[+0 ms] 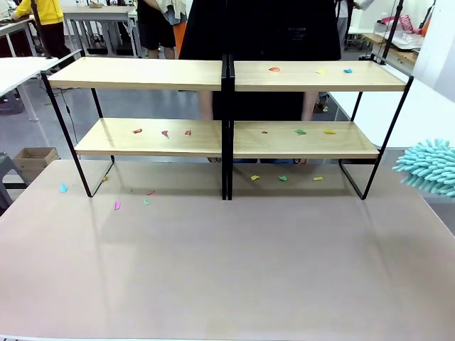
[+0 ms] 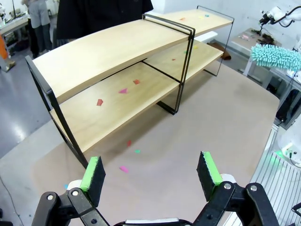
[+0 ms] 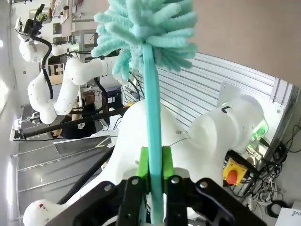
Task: Clean the shelves.
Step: Clean a randomly selected level of the Shelf with the Duster, then clean another randomly selected level of the Shelf with the Duster.
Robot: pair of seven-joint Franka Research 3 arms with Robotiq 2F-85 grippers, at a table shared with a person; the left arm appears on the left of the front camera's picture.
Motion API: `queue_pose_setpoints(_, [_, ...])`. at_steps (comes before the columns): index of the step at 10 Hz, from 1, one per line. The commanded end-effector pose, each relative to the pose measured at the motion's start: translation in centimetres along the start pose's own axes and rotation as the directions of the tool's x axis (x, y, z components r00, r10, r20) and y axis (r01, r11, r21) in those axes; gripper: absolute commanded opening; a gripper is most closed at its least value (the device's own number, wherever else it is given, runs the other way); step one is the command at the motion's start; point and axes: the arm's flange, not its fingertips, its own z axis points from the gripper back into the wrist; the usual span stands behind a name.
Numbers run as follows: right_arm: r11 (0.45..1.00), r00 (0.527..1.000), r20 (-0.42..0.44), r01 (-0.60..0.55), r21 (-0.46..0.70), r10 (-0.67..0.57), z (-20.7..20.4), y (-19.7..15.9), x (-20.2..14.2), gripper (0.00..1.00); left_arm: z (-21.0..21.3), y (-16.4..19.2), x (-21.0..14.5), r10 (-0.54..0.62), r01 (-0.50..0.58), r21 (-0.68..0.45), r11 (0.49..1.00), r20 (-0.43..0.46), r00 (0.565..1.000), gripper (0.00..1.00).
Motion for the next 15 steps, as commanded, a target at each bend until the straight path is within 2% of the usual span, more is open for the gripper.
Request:
queue_pose_setpoints(1, [0.999, 0.999, 0.011, -0.033, 0.016, 0.033, 0.2, 0.0, -0.8, 0.13, -0.1, 0.0, 0.0, -0.001, 0.001, 0.0, 1.0, -0.003, 1.0, 1.0])
queue_pose_setpoints(11, [0.999, 0.999, 0.011, -0.033, 0.016, 0.033, 0.2, 0.0, -0.8, 0.13, -0.1, 0.0, 0.0, -0.001, 0.001, 0.0, 1.0, -0.003, 1.0, 1.0])
queue_pose_setpoints(12, [1.0, 1.0, -0.002, -0.008, 0.0, 0.008, 0.0, 0.1, 0.0, 0.13, -0.1, 0.0, 0.0, -0.001, 0.001, 0.0, 1.0, -0.003, 1.0, 1.0])
queue_pose_setpoints(13, [0.994, 0.994, -0.059, -0.099, -0.043, 0.096, -2.4, 1.6, 0.6, 0.13, -0.1, 0.0, 0.0, -0.001, 0.001, 0.0, 1.0, -0.003, 1.0, 1.0])
queue_pose_setpoints(14, [0.984, 0.972, -0.168, -0.171, -0.043, 0.162, -6.7, 2.9, 2.5, 0.13, -0.1, 0.0, 0.0, -0.001, 0.001, 0.0, 1.0, -0.003, 1.0, 1.0])
queue_pose_setpoints(15, [0.985, 0.958, -0.249, -0.164, -0.062, 0.144, -10.0, 3.0, 4.3, 0.13, -0.1, 0.0, 0.0, -0.001, 0.001, 0.0, 1.0, -0.003, 1.0, 1.0])
